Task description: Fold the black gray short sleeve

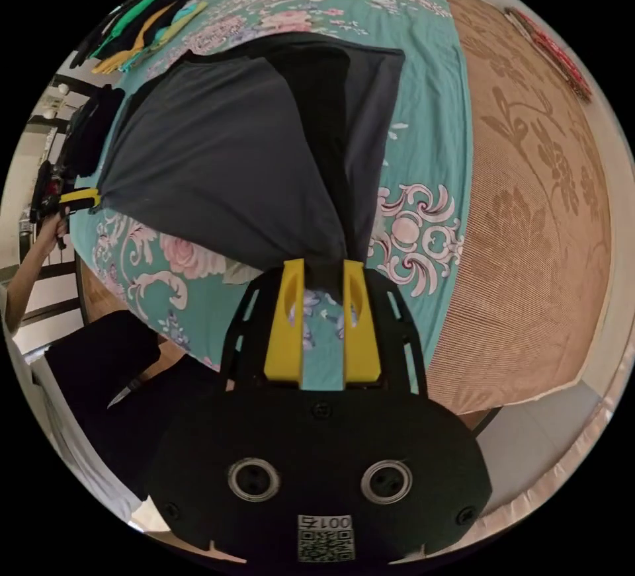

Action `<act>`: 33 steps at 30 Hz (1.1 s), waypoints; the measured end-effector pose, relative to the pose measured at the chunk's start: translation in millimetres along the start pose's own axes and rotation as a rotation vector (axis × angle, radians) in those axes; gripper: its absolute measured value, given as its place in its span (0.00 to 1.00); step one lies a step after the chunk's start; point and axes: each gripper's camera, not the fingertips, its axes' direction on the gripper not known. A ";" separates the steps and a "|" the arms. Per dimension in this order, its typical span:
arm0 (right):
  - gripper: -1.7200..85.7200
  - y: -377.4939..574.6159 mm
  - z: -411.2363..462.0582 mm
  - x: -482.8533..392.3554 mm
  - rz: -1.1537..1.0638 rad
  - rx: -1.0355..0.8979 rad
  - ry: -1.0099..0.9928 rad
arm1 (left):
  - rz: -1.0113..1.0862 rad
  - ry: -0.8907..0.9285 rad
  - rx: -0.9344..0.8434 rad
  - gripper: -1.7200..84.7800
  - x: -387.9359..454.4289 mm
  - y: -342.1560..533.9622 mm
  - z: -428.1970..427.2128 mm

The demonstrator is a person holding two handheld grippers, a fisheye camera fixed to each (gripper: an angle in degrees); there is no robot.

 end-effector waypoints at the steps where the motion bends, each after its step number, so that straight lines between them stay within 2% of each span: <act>1: 0.07 1.0 -1.0 -2.1 -0.012 0.016 -0.033 | 0.033 -0.018 -0.019 0.02 0.6 -0.1 -0.1; 4: 0.05 11.1 -20.6 -8.2 -0.033 0.059 -0.044 | 0.125 -0.060 -0.035 0.01 -3.2 7.2 -12.7; 9: 0.04 21.8 -11.9 19.1 0.027 0.059 -0.200 | 0.132 0.038 -0.006 0.00 -37.6 44.8 -23.2; 12: 0.04 21.6 26.9 16.8 -0.007 -0.085 -0.177 | 0.139 0.059 -0.072 0.01 -48.9 69.6 -5.4; 19: 0.04 11.0 44.6 -16.0 -0.001 -0.087 -0.162 | 0.071 0.079 -0.038 0.01 -76.7 113.2 6.0; 21: 0.04 3.9 43.0 -29.8 -0.024 -0.149 -0.098 | 0.066 0.073 -0.056 0.01 -85.4 120.9 4.8; 23: 0.03 -10.0 37.5 -64.4 -0.108 -0.269 0.154 | 0.049 0.031 -0.073 0.02 -97.2 132.6 1.6; 25: 0.03 -28.9 28.1 -105.6 -0.223 -0.285 0.363 | 0.042 0.021 -0.047 0.04 -104.6 141.2 -2.7; 27: 0.03 -54.6 11.5 -157.7 -0.356 -0.151 0.437 | 0.035 0.011 -0.014 0.06 -111.5 147.5 -4.2; 29: 0.04 -100.0 -5.3 -229.3 -0.510 0.073 0.336 | 0.028 0.028 0.002 0.07 -121.2 152.4 2.4; 33: 0.07 -181.3 4.8 -330.5 -0.735 0.261 0.152 | 0.030 0.013 0.024 0.04 -133.7 164.7 7.9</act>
